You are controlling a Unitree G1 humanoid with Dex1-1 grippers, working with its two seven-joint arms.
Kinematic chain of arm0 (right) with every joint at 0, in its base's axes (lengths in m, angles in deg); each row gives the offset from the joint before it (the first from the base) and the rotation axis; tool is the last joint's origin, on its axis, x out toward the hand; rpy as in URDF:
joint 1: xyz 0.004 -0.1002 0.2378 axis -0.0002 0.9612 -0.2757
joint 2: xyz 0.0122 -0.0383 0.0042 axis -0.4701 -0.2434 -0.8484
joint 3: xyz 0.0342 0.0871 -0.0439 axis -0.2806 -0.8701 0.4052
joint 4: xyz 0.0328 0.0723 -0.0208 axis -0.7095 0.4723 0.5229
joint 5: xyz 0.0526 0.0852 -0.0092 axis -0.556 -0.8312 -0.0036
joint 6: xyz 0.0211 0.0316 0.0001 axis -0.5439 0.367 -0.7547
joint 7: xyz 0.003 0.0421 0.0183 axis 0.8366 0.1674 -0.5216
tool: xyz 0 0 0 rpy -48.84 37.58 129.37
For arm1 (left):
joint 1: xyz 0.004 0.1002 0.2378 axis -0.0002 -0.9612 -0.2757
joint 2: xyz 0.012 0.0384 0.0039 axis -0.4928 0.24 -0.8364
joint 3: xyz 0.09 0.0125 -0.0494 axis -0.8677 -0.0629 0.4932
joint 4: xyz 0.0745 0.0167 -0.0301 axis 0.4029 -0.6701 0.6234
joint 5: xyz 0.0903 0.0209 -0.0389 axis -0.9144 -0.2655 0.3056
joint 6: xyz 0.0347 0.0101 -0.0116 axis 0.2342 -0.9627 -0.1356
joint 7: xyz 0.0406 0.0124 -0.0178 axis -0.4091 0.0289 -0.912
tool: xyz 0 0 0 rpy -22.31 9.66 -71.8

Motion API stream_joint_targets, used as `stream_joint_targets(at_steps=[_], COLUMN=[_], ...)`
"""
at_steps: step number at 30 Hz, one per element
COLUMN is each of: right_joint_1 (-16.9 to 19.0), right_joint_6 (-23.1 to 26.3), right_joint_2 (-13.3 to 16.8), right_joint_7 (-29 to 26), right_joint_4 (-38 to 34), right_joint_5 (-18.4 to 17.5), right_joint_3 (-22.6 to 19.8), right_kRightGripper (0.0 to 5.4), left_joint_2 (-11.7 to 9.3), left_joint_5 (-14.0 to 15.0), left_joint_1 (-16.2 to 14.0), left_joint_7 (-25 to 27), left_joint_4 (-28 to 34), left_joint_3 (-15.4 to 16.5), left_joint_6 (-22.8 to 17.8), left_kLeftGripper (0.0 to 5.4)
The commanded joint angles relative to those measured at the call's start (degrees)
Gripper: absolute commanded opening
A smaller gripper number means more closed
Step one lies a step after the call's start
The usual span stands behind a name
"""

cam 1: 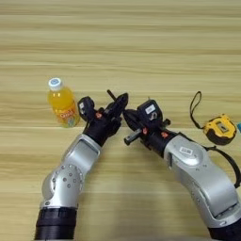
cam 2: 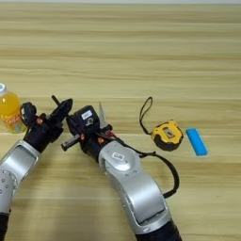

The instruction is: Move the objects on the table

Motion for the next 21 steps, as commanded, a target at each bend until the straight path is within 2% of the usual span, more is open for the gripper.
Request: stream_joint_targets(at_steps=[1,8,15,21], right_joint_1=[-0.2,-0.3,-0.4,-0.4], right_joint_6=[0.9,0.8,0.9,0.8], right_joint_2=[0.2,0.2,0.2,0.3], right_joint_7=[0.3,0.5,0.5,0.5], right_joint_4=[-0.6,-0.4,-0.4,-0.2], right_joint_5=[-0.3,-0.2,-0.2,-0.1], right_joint_3=[0.0,-0.1,-0.2,-0.2], right_kRightGripper=[0.30,0.30,0.30,0.30], left_joint_2=[4.1,3.8,3.6,3.6], left_joint_5=[1.5,1.8,1.7,1.9], left_joint_1=[0.6,0.5,0.4,0.3], left_joint_7=[-0.6,-0.8,-0.8,-0.3], left_joint_4=[0.9,1.1,1.3,1.4], left_joint_3=[0.3,0.2,0.1,-0.1], left_joint_6=[-0.9,-0.5,-0.3,-0.2], left_kLeftGripper=[2.00,1.40,0.49,0.01])
